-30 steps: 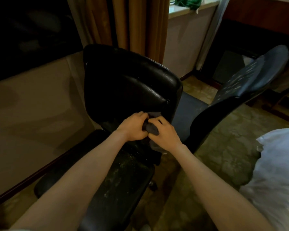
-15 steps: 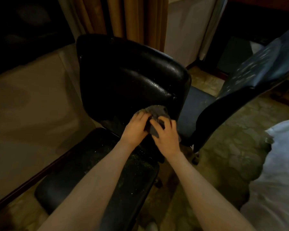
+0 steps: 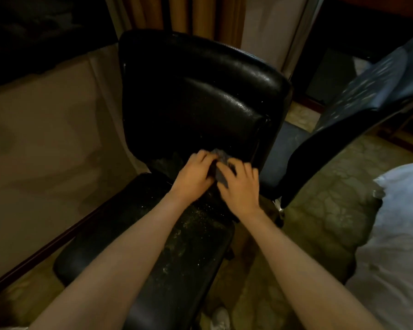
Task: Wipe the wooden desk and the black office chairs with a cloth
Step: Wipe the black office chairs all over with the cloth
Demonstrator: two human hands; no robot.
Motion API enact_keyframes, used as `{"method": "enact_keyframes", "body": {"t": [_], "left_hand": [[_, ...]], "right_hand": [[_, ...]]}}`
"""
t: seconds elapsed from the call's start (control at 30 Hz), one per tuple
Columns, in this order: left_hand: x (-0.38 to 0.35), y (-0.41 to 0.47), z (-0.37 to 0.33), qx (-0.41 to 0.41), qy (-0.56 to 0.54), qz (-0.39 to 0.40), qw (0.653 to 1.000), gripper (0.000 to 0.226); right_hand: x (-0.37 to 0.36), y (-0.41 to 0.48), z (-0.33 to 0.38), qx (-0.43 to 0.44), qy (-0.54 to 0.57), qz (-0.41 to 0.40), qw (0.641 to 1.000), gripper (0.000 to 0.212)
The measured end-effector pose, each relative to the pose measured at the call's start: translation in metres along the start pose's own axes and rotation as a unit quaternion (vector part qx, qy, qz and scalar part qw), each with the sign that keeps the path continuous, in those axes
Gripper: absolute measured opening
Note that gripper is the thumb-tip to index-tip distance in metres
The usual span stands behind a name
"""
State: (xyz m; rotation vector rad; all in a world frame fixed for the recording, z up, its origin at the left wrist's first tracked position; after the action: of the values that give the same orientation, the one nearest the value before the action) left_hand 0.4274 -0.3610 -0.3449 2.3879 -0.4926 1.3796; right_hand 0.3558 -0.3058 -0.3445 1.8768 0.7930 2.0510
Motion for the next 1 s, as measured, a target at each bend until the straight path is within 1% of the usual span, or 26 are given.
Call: {"method": "enact_keyframes", "body": {"t": [0.07, 0.17, 0.23, 0.27, 0.33, 0.4, 0.47, 0.53, 0.6, 0.63, 0.67, 0.73, 0.77, 0.83, 0.9, 0.97, 1.0], "left_hand": [[0.024, 0.019, -0.012, -0.005, -0.045, -0.043, 0.998, 0.053], [0.049, 0.034, -0.015, -0.017, -0.093, -0.114, 0.989, 0.052], [0.047, 0.038, -0.015, -0.037, -0.075, -0.135, 0.987, 0.053], [0.039, 0.04, -0.013, -0.047, -0.057, -0.121, 0.99, 0.056], [0.012, 0.047, -0.004, -0.037, -0.027, -0.05, 0.998, 0.062], [-0.013, 0.052, 0.01, -0.009, -0.002, 0.006, 1.0, 0.06], [-0.031, 0.052, 0.023, 0.025, 0.023, 0.05, 0.998, 0.057], [-0.047, 0.046, 0.042, 0.074, 0.056, 0.115, 0.989, 0.057], [-0.061, 0.037, 0.061, 0.109, 0.087, 0.173, 0.975, 0.061], [-0.063, 0.032, 0.069, 0.122, 0.087, 0.188, 0.971, 0.064], [-0.063, 0.029, 0.075, 0.132, 0.078, 0.194, 0.969, 0.066], [-0.05, 0.028, 0.077, 0.128, 0.055, 0.166, 0.976, 0.067], [-0.035, 0.031, 0.072, 0.111, 0.047, 0.129, 0.984, 0.067], [0.009, 0.043, 0.058, 0.063, 0.021, 0.021, 0.998, 0.062], [0.06, 0.057, 0.042, 0.032, -0.019, -0.096, 0.995, 0.057], [0.104, 0.074, 0.031, 0.029, -0.054, -0.183, 0.981, 0.057], [0.117, 0.083, 0.027, 0.033, -0.061, -0.207, 0.976, 0.058]], "right_hand": [[0.022, 0.025, -0.009, 0.027, -0.053, -0.063, 0.996, 0.041], [0.035, 0.051, -0.015, 0.064, -0.087, -0.115, 0.987, 0.038], [0.033, 0.057, -0.017, 0.065, -0.1, -0.129, 0.984, 0.037], [0.026, 0.056, -0.016, 0.064, -0.108, -0.117, 0.985, 0.039], [0.002, 0.05, -0.013, 0.065, -0.112, -0.06, 0.99, 0.044], [-0.026, 0.041, -0.012, 0.051, -0.078, 0.011, 0.996, 0.052], [-0.047, 0.036, -0.007, 0.045, -0.049, 0.075, 0.995, 0.053], [-0.064, 0.037, 0.002, 0.058, -0.039, 0.155, 0.985, 0.048], [-0.082, 0.033, 0.018, 0.084, 0.003, 0.251, 0.964, 0.041], [-0.091, 0.028, 0.023, 0.088, 0.023, 0.293, 0.952, 0.04], [-0.092, 0.028, 0.025, 0.082, 0.044, 0.306, 0.947, 0.041], [-0.082, 0.036, 0.029, 0.085, 0.055, 0.299, 0.949, 0.043], [-0.071, 0.045, 0.031, 0.107, 0.047, 0.273, 0.955, 0.046], [-0.032, 0.076, 0.031, 0.151, 0.005, 0.157, 0.976, 0.05], [0.011, 0.11, 0.025, 0.173, -0.039, 0.029, 0.984, 0.048], [0.039, 0.148, 0.02, 0.193, -0.068, -0.037, 0.978, 0.043], [0.047, 0.166, 0.017, 0.196, -0.088, -0.046, 0.976, 0.041]]}}
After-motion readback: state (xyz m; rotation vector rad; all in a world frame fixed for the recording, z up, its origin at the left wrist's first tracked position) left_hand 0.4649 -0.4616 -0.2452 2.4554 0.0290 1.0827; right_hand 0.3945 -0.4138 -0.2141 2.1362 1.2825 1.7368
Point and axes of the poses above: each hand's wrist, its own y-axis towards the middle knuckle, its own x-axis out of the back of the hand, z = x × y, the point moved 10 cm from there along y, towards the middle knuckle, and after that the axes turned 15 degrees about x, right-handed, at the moved point
